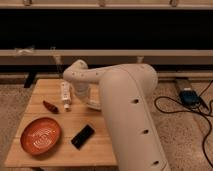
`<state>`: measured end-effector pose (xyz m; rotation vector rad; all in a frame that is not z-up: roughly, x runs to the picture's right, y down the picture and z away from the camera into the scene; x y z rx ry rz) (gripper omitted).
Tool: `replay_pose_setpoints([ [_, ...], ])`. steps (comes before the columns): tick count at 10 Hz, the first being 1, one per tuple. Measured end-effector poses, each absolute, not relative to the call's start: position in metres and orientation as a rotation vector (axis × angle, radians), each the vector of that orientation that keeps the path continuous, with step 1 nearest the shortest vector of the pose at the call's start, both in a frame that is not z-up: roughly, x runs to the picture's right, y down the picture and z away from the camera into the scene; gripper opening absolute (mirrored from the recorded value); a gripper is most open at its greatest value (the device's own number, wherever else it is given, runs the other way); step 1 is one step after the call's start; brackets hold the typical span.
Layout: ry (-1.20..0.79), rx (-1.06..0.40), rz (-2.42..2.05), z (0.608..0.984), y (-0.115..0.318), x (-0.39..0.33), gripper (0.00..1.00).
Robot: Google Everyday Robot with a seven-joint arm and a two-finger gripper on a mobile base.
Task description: Wipe the white sponge on the table
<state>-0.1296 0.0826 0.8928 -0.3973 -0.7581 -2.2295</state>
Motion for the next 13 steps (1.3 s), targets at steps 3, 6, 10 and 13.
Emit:
replay_pose_setpoints([
  [3, -0.809, -0.326, -2.272, 0.874, 0.095, -0.161, 0.04],
  [6, -0.871, -0.277, -2.331, 0.852, 0.116, -0.186, 0.33],
  [10, -0.909, -0.301, -2.333, 0.838, 0.142, -0.17, 0.73],
  [13, -0.903, -0.347, -2.303, 0.84, 0.147, -0.143, 0.8],
])
